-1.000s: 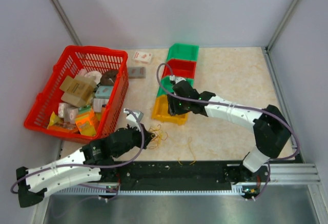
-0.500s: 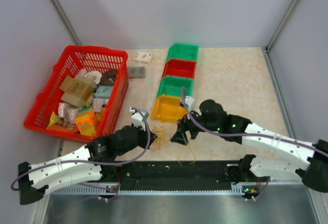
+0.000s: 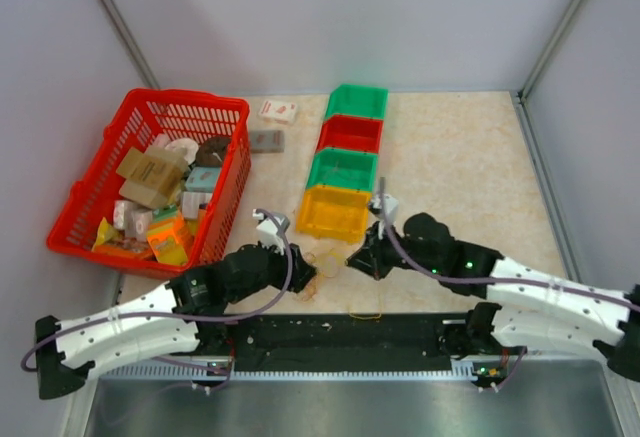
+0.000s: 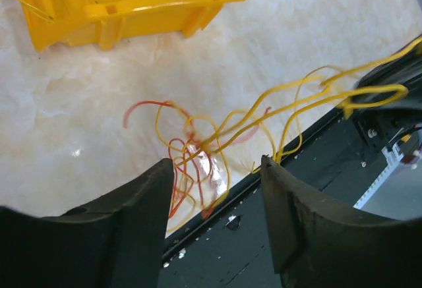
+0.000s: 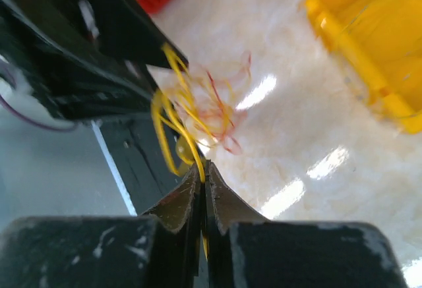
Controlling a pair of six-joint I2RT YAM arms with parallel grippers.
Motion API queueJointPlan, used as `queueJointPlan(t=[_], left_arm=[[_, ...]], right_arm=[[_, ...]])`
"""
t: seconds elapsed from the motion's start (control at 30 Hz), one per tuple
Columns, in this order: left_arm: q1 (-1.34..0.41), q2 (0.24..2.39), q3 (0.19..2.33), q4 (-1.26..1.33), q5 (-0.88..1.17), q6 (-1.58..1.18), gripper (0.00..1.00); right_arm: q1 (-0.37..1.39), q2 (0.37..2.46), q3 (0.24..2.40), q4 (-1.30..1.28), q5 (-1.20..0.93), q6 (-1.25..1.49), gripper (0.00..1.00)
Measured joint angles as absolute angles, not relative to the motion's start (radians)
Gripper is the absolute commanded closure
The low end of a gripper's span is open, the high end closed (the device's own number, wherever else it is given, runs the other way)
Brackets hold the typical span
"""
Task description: Untangle the cables
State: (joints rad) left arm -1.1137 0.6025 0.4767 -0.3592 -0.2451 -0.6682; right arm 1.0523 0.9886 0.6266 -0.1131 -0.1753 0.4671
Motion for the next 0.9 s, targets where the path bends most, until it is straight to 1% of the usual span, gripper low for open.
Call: queueJointPlan(t=[0.1, 0.2, 0.27, 0.37, 0.4, 0.43, 0.47, 0.57, 0.6, 0.67, 0.7, 0.83, 0.9], left_arm=[[-1.113, 0.648, 0.480, -0.352, -0.225, -0.667, 0.28], [-1.113, 0.703, 0.484, -0.334, -0.201, -0.657, 0.25], [-1.113, 0.747, 0.484, -0.313, -0.177, -0.649, 0.21], [-1.113, 0.836, 0.486, -0.272, -0.148, -0.635, 0.20], [-1.113, 0.868, 0.488, -0.260, -0.140, -0.631, 0.17], [-1.113, 0.890, 0.491, -0.252, -0.131, -0.628, 0.11], [-1.113, 0.913, 0.493, -0.238, -0.118, -0.626, 0.07], [-1.111, 0.929, 0.494, -0.191, -0.070, -0.624, 0.05], [-1.111, 0.925, 0.494, -0.173, -0.062, -0.625, 0.01], [-1.111, 0.898, 0.493, -0.119, -0.041, -0.625, 0.01], [-1.110, 0.883, 0.493, -0.094, -0.037, -0.625, 0.04], [-1.098, 0.852, 0.497, -0.040, -0.049, -0.627, 0.23], [-1.090, 0.867, 0.505, -0.039, -0.065, -0.627, 0.30]], right_arm=[[1.053, 0.829, 0.632, -0.146, -0.070, 0.514, 1.00], [1.053, 0.752, 0.680, -0.215, 0.002, 0.541, 1.00], [1.053, 0.753, 0.723, -0.240, 0.015, 0.548, 1.00], [1.053, 0.771, 0.760, -0.256, 0.014, 0.554, 1.00], [1.053, 0.776, 0.762, -0.255, 0.010, 0.555, 1.00], [1.053, 0.779, 0.762, -0.258, 0.006, 0.559, 1.00], [1.053, 0.781, 0.762, -0.262, 0.003, 0.561, 1.00], [1.053, 0.782, 0.762, -0.266, -0.006, 0.568, 1.00], [1.053, 0.782, 0.762, -0.266, -0.010, 0.569, 1.00], [1.053, 0.782, 0.762, -0.266, -0.020, 0.574, 1.00], [1.053, 0.782, 0.762, -0.266, -0.028, 0.579, 1.00], [1.053, 0.782, 0.762, -0.253, -0.072, 0.600, 1.00], [1.054, 0.781, 0.762, -0.236, -0.095, 0.613, 1.00]])
